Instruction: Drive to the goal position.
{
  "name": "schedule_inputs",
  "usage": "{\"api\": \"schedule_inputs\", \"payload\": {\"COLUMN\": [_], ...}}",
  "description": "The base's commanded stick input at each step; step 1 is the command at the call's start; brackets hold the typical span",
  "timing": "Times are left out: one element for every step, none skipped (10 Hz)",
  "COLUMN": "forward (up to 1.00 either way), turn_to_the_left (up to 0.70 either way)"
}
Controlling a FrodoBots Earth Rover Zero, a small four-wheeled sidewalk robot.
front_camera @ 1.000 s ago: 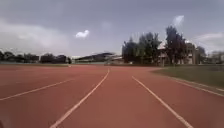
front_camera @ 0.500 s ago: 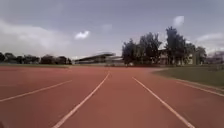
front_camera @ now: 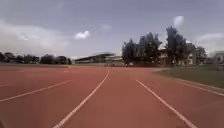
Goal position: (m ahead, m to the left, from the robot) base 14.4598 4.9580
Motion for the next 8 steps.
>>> {"api": "schedule_inputs", "payload": {"forward": [0.45, 0.45, 0.45, 0.45, 0.45, 0.45, 0.45, 0.45], "turn_to_the_left": [0.00, 0.00, 0.00, 0.00, 0.00, 0.00, 0.00, 0.00]}}
